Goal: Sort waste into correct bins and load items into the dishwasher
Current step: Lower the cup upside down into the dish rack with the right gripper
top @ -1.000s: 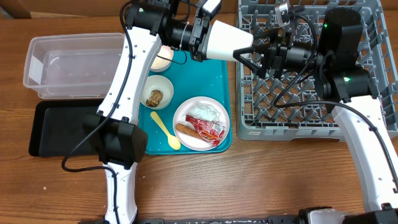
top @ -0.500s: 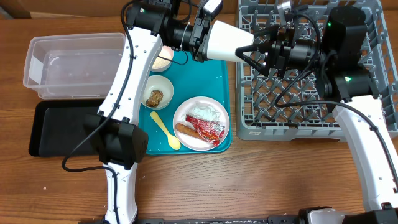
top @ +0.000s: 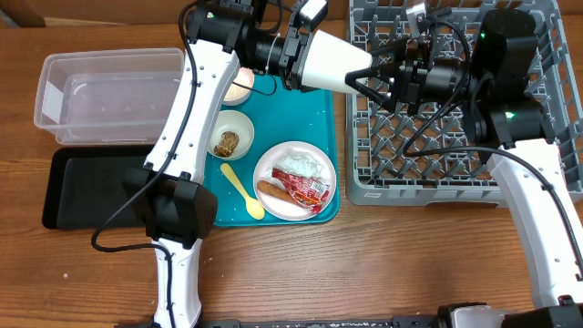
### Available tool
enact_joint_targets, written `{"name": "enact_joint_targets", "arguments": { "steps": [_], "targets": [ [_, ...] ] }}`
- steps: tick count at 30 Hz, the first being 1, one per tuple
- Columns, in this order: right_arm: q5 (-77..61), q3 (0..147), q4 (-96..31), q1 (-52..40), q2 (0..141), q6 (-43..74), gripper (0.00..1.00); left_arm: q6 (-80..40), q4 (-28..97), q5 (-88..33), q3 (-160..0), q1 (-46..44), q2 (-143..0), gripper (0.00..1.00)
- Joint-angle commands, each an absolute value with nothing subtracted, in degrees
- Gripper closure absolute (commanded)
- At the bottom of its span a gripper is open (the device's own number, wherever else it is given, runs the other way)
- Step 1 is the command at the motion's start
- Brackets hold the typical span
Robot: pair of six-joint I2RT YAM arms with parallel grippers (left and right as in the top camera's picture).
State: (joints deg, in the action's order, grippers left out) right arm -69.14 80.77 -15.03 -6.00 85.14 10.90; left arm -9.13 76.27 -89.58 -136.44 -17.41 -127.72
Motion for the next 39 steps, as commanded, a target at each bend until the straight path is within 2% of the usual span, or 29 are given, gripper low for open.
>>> {"name": "enact_joint_targets", "arguments": {
  "steps": [1,8,17,22,28,34,39],
  "targets": [
    [-72.36,81.45,-14.74,-5.80,85.10,10.52,0.48,-9.21,76.20,-90.48,-136.94,-18.00,-127.17,0.54],
    [-74.74,81.45,-14.72,-2.28,84.73,10.55,0.48,-9.21,76.07,-89.82,-136.94,-17.91,-127.17,0.46],
    [-77.65,81.45,-16.58,4.10,83.33,10.74,0.48,-9.23,74.56,-88.64,-136.94,-17.87,-127.17,0.44],
    [-77.65,81.45,-20.08,8.08,83.24,10.76,0.48,-9.28,74.48,-82.28,-136.94,-17.08,-127.17,0.44],
    [-73.97,81.45,-27.22,11.68,83.24,10.72,0.48,-9.28,74.52,-59.72,-136.94,-15.14,-127.17,0.43],
    [-56.86,81.49,-39.53,10.57,82.96,13.67,0.48,-9.45,75.13,-34.74,-136.94,-14.55,-127.17,0.42],
    [-40.51,81.52,-49.43,6.96,80.86,15.62,0.48,-9.45,75.81,-19.31,-136.94,-14.66,-127.17,0.39]
  ]
}}
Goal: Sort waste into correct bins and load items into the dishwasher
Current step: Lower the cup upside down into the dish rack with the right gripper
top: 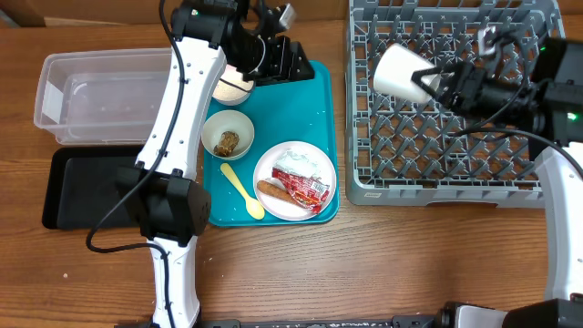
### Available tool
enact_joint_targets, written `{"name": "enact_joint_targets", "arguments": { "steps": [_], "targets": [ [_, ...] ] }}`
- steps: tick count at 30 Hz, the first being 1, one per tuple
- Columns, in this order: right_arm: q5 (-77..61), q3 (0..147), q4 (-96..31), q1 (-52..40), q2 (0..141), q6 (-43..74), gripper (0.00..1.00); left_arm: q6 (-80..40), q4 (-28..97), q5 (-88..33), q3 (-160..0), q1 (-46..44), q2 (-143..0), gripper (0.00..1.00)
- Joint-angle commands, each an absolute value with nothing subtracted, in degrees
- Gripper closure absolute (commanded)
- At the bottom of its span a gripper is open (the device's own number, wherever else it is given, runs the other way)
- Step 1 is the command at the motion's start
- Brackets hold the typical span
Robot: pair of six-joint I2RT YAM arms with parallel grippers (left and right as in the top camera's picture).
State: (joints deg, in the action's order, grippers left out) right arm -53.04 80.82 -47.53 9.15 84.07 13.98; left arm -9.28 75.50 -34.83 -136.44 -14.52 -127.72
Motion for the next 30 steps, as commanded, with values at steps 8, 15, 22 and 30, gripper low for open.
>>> {"name": "enact_joint_targets", "arguments": {
  "steps": [8,15,22,30],
  "targets": [
    [-12.03,85.86,-63.86,-6.87,80.20,24.29,0.47,-9.39,76.71,1.37,-136.94,-14.55,-127.20,0.32],
    [-0.71,87.39,-71.83,-13.13,82.04,29.02,0.47,-9.21,76.69,6.59,-136.92,-14.04,-127.20,0.30],
    [-2.61,87.39,-73.45,-13.13,89.12,28.47,0.48,-9.23,76.71,6.57,-136.92,-14.04,-127.20,0.30],
    [-2.61,87.37,-75.90,-13.17,96.44,28.32,0.48,-9.23,77.14,6.52,-136.92,-14.04,-127.20,0.30]
  ]
}}
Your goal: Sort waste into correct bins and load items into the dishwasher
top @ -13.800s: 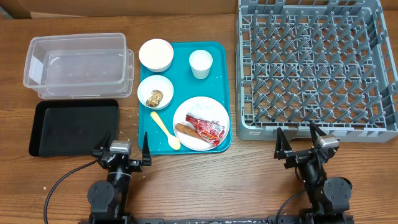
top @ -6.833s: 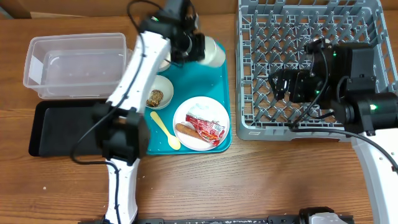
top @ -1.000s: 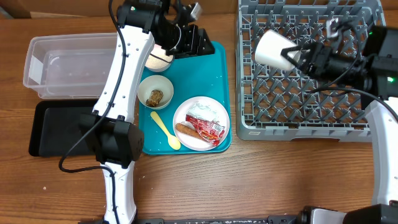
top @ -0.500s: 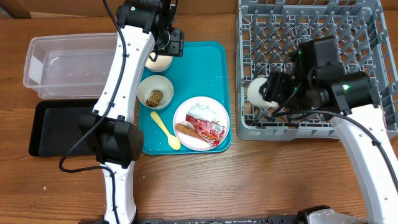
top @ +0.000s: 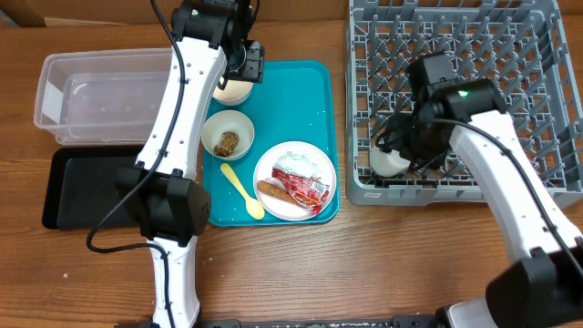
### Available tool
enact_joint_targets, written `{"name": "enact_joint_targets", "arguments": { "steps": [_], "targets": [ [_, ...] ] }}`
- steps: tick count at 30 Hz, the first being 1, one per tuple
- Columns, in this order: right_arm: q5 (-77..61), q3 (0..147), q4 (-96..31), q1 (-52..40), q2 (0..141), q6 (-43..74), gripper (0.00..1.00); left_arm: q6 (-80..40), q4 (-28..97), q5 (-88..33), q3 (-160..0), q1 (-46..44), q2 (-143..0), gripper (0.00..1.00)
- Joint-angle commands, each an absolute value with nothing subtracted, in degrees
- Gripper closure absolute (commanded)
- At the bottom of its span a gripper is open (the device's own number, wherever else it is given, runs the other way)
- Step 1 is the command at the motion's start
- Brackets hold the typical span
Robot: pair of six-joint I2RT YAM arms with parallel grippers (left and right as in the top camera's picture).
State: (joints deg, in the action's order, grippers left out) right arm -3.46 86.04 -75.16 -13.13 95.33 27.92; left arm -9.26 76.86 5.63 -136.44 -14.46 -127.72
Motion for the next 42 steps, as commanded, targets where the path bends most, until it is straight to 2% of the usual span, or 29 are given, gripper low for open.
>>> {"name": "enact_joint_targets", "arguments": {
  "steps": [1,6,7,8,11,14,27,33,40,42],
  "targets": [
    [-2.63,87.37,-76.42,-13.17,97.06,28.32,0.48,-9.23,77.25,6.37,-136.92,-14.04,-127.20,0.30],
    [-2.68,87.35,-76.58,-13.56,98.61,28.08,0.47,-9.26,77.69,6.35,-136.92,-14.04,-127.20,0.30],
    [-2.68,87.33,-76.23,-13.85,98.67,28.08,0.44,-9.23,77.76,6.35,-136.92,-14.04,-127.20,0.29],
    [-2.72,87.35,-75.92,-14.09,98.72,28.08,0.39,-9.23,77.80,6.33,-136.92,-14.04,-127.20,0.29],
    [-2.74,87.35,-74.96,-15.09,98.72,28.08,0.12,-9.23,78.15,6.33,-136.92,-14.04,-127.20,0.24],
    [-3.81,87.61,-73.84,-15.42,98.70,28.03,0.04,-9.23,78.32,6.33,-136.92,-14.04,-127.20,0.22],
    [-10.96,104.38,-76.64,-15.44,98.65,22.00,0.05,-12.01,85.52,2.96,-137.25,-14.00,-118.74,0.18],
    [-16.84,105.30,-73.34,-16.05,98.83,20.75,0.08,-15.59,86.94,2.96,-137.25,-13.69,-111.24,0.17],
    [-16.10,105.19,-68.18,-20.16,99.04,20.99,0.09,-18.44,87.99,-0.14,-137.21,-13.15,-107.46,0.19],
    [-15.92,105.19,-67.79,-20.18,99.04,20.99,0.10,-18.55,90.02,-1.93,-136.51,-13.67,-108.31,0.24]
  ]
}}
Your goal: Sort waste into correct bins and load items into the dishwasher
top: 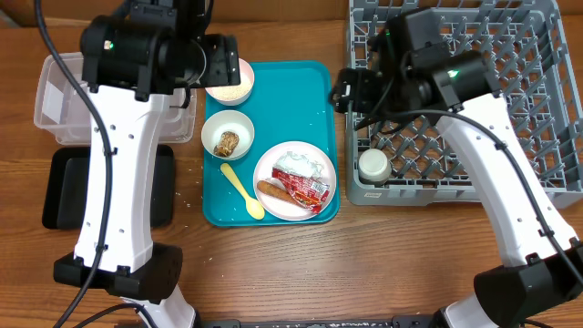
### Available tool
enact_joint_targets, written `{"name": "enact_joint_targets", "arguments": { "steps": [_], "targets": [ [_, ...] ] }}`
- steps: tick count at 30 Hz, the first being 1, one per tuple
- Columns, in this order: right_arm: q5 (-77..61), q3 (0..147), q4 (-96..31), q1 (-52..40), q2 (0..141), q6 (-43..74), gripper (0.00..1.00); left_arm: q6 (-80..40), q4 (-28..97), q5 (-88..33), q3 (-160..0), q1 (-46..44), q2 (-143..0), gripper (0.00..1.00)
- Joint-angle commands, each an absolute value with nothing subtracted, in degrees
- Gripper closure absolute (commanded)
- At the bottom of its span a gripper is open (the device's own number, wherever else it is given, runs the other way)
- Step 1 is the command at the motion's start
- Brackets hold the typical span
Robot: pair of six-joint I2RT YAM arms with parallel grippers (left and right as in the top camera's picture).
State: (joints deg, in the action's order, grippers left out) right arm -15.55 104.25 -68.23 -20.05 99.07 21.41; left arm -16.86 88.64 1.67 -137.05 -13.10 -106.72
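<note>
A white cup (373,164) stands in the near-left corner of the grey dishwasher rack (510,173), nothing touching it. My right gripper (342,91) hovers over the rack's left edge, well apart from the cup, fingers spread and empty. On the teal tray (310,100) lie a white bowl (231,85), a small bowl of brown scraps (228,137), a yellow spoon (242,192) and a plate (273,169) with a sausage and a red wrapper (305,189). My left gripper (217,62) hangs above the white bowl; its fingers are hidden by the wrist.
A clear plastic bin (55,100) stands at the far left, with a black flat bin (55,187) in front of it. Both are partly covered by the left arm. Bare wooden table (364,264) runs along the front.
My right gripper, which was down in the rack's near-left corner with the cup, has let go and moved up to the rack's left edge. The left arm has risen above the white bowl.
Both grippers first held the white cup between them above the tray's right edge. Then the right one alone carried it over the rack while the left drew back toward the white bowl. The cup then went down into the rack's near-left corner, where it now stands free.
</note>
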Motion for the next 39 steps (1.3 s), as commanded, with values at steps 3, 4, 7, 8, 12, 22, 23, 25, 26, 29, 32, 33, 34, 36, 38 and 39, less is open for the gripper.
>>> {"name": "enact_joint_targets", "arguments": {
  "steps": [3,4,7,8,12,22,23,25,26,29,32,33,34,36,38,39],
  "targets": [
    [-15.07,105.19,-68.01,-19.55,99.04,20.99,0.10,-20.56,92.75,-2.37,-133.25,-14.96,-109.93,0.30],
    [-14.98,105.19,-68.10,-19.18,99.04,20.91,0.09,-20.86,92.86,-2.37,-131.22,-15.59,-110.67,0.32],
    [-13.80,105.19,-68.69,-18.04,99.04,20.67,0.10,-23.03,90.98,-0.99,-124.73,-17.12,-112.95,0.33],
    [-13.47,105.19,-69.14,-17.58,99.04,20.32,0.10,-23.70,89.45,-0.69,-122.37,-17.41,-113.71,0.33],
    [-12.88,105.19,-70.65,-15.81,99.04,18.94,0.09,-24.91,82.11,-1.19,-115.20,-17.45,-116.57,0.37],
    [-12.45,105.19,-72.53,-14.11,99.04,17.54,0.09,-24.82,72.03,-1.13,-108.25,-17.45,-127.04,0.49],
    [-12.47,105.19,-72.55,-14.11,99.04,17.54,0.09,-24.64,71.48,-1.17,-108.25,-17.45,-128.18,0.53],
    [-12.47,105.19,-72.55,-14.11,99.04,17.54,0.09,-24.64,71.05,-1.21,-108.25,-17.45,-129.69,0.61],
    [-12.47,105.19,-72.55,-14.11,99.04,17.54,0.09,-24.64,70.96,-1.30,-108.25,-17.45,-130.21,0.63],
    [-12.45,105.19,-72.49,-14.11,99.04,17.54,0.09,-24.62,70.57,-1.26,-108.25,-17.45,-131.31,0.70],
    [-12.27,105.19,-72.49,-14.11,99.04,17.54,0.09,-24.23,69.30,-0.60,-108.18,-17.45,-131.74,0.77],
    [-11.97,105.19,-72.53,-14.11,99.04,17.52,0.09,-24.23,68.64,-0.16,-108.09,-17.45,-131.85,0.81],
    [-11.60,105.19,-72.58,-14.11,99.04,17.54,0.09,-24.23,68.18,0.21,-108.05,-17.45,-131.90,0.86],
    [-11.38,105.19,-72.60,-14.11,99.04,17.54,0.09,-24.23,67.37,0.45,-107.90,-17.45,-131.92,0.96],
    [-11.16,105.19,-72.58,-14.11,99.04,17.54,0.09,-24.23,67.07,0.40,-107.90,-17.45,-131.92,0.96],
    [-11.14,105.19,-72.58,-14.11,99.04,17.54,0.09,-24.23,67.16,0.36,-107.92,-17.45,-131.92,0.96]
  ]
}}
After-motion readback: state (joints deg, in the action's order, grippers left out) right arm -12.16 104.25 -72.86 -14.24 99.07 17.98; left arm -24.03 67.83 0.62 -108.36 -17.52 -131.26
